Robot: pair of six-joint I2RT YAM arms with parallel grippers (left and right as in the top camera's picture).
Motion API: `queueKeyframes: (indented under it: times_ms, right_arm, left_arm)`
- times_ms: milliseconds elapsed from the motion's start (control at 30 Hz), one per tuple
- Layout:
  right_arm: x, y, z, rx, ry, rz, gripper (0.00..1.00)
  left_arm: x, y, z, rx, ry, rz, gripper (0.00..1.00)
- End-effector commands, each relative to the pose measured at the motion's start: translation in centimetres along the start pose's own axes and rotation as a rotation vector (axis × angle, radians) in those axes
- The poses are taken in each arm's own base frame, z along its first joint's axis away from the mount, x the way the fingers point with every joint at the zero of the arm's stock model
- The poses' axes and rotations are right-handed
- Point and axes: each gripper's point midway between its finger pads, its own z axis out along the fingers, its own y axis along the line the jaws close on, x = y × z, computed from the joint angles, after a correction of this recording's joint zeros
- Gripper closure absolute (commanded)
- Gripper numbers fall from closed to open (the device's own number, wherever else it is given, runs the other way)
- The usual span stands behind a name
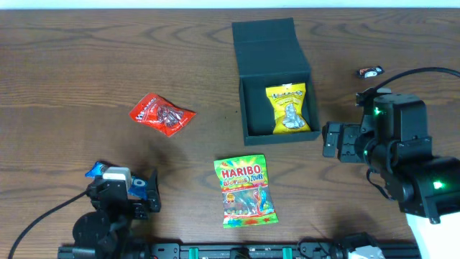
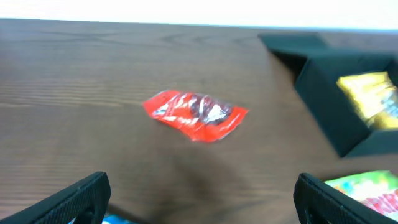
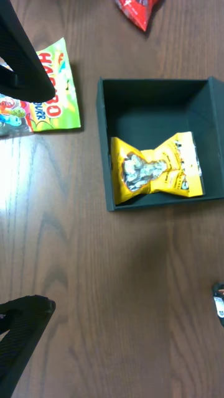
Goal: Pack container
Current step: 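Reach the left gripper to the red HACKS bag and grasp it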
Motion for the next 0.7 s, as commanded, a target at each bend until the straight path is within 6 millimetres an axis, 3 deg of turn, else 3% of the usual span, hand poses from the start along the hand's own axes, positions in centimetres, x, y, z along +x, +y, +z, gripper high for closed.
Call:
queueKeyframes:
  times_ms: [0,200,433,533,667]
  right_arm:
    - [0.2,0.1,0.1,0.0,0.007,0.009,0.01]
    - [0.3,0.1,0.1,0.0,0.008,0.009,0.01]
    - [0.3,0.1,0.1,0.001,0.008,0.012,0.01]
    - [0.3,0.1,0.1,0.001,0.01,0.012,0.01]
    - [0.4,0.1,0.1,0.001,0.013,0.012,0.01]
  left_arm:
    - [-0.7,-0.5,-0.2,0.028,-0.024,-0.204,0.05]
    - [-2.5,-1.3,0.1,0.055,0.022,-0.314,0.04]
    - [-7.4,-2.7,1.5,0.064,0.165,-0.325,0.04]
    - [-9.3,-3.1,3.3,0.036,0.315,-0.338,0.04]
    - [-10.0,-5.4,6.1,0.129,0.481,-0.375,0.05]
